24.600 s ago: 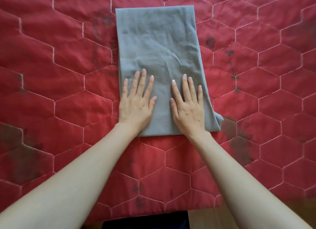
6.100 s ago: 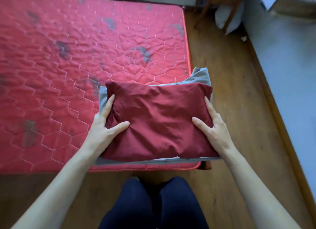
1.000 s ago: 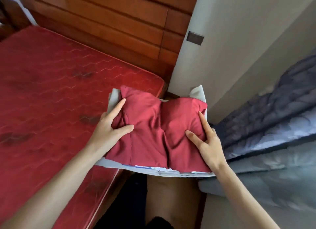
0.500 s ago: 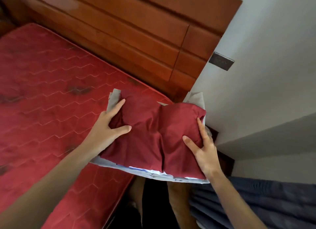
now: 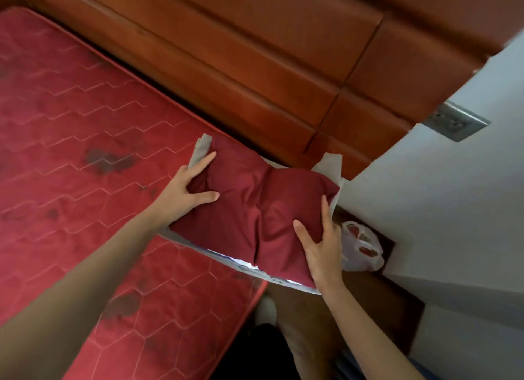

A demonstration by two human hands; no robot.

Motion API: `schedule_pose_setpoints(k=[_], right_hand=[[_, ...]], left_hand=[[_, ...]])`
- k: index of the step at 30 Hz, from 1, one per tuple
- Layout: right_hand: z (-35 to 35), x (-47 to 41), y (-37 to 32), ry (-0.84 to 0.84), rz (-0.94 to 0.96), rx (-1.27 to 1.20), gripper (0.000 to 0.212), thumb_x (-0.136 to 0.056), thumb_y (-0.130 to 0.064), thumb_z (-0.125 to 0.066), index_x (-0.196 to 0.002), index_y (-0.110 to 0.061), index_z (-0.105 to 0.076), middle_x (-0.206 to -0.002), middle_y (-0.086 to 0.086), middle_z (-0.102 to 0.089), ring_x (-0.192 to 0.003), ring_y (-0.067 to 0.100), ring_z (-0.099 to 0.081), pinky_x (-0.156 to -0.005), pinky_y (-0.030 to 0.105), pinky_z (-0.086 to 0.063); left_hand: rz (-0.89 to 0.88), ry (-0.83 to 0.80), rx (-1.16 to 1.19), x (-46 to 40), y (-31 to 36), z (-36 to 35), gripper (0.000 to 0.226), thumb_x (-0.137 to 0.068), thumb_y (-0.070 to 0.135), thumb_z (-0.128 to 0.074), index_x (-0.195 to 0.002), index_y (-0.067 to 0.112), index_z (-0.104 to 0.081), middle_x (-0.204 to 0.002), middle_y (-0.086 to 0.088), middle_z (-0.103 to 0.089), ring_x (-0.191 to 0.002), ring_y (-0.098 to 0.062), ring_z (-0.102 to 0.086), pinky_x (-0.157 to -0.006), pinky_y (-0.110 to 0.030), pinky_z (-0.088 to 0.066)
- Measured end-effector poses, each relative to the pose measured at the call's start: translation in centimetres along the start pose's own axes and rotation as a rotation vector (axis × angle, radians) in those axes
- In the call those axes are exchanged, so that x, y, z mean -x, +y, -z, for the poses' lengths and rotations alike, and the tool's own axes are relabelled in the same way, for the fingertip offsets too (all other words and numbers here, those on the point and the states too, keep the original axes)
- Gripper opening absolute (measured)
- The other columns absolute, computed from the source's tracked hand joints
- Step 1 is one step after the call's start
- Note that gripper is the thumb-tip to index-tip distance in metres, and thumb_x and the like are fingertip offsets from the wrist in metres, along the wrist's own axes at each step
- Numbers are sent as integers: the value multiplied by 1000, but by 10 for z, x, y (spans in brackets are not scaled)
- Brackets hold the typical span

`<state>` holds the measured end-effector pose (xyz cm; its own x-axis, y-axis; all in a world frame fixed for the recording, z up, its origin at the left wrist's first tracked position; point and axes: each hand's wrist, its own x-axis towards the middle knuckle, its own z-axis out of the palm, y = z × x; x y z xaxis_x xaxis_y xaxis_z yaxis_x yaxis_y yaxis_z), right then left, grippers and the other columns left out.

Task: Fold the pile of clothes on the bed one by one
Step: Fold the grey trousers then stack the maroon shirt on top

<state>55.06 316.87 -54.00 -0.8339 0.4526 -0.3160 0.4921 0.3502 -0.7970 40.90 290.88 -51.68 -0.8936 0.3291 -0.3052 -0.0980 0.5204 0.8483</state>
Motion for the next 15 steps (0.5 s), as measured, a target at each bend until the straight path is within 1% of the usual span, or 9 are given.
schedule_pose_setpoints(k=[3,5,7,9,11,13,15], right_hand=[[-40,-32,11,34,-14,-38,76,-77,-71,-56,-137,-70,-10,-120,-10,-35,-108,7,-41,-94,28,-32],[-65,-51,21,75,-18,-64,76,-75,-72,-56,-136,-71,-10,-122,-8,-38,-110,8,-44,-93,27,-33],[-89,-69,34,103,-40,-80,76,-74,-73,-55,-136,-71,-11,-128,-5,-39,-116,11,-45,-96,30,-34],[-112,-85,52,102,-84,-76,75,-76,-69,-58,-135,-72,-11,-136,0,-38,-124,17,-42,-101,32,-32],[-129,-97,73,87,-139,-56,75,-81,-61,-61,-134,-72,-9,-145,4,-35,-134,22,-35,-103,34,-29],[-139,-106,94,89,-207,-44,74,-84,-59,-60,-135,-71,-8,-152,6,-29,-139,27,-31,-110,40,-28],[-143,-109,108,100,-237,-58,74,-81,-65,-57,-134,-73,-7,-154,5,-27,-140,29,-32,-112,46,-28]], left_hand=[[-17,-28,-12,-48,-37,10,82,-77,22,-78,-136,60,-36,-132,2,-43,-125,-8,-40,-105,-23,-25],[-26,-54,-27,-79,-61,15,82,-77,24,-78,-134,64,-35,-131,5,-43,-124,-5,-40,-105,-22,-25],[-30,-87,-34,-106,-84,14,82,-78,26,-78,-134,65,-33,-128,8,-43,-122,-1,-41,-101,-19,-25],[-31,-111,-44,-131,-108,6,82,-78,25,-77,-133,66,-33,-122,11,-43,-118,1,-42,-99,-18,-26],[-25,-130,-75,-151,-131,-7,82,-78,23,-77,-132,66,-34,-121,7,-43,-117,-5,-44,-101,-20,-25],[1,-115,-75,-164,-156,-17,82,-78,23,-77,-132,66,-34,-124,2,-42,-117,-8,-44,-101,-20,-25],[21,-106,-31,-172,-177,-20,82,-78,24,-78,-133,66,-33,-127,2,-41,-117,0,-42,-99,-17,-24]])
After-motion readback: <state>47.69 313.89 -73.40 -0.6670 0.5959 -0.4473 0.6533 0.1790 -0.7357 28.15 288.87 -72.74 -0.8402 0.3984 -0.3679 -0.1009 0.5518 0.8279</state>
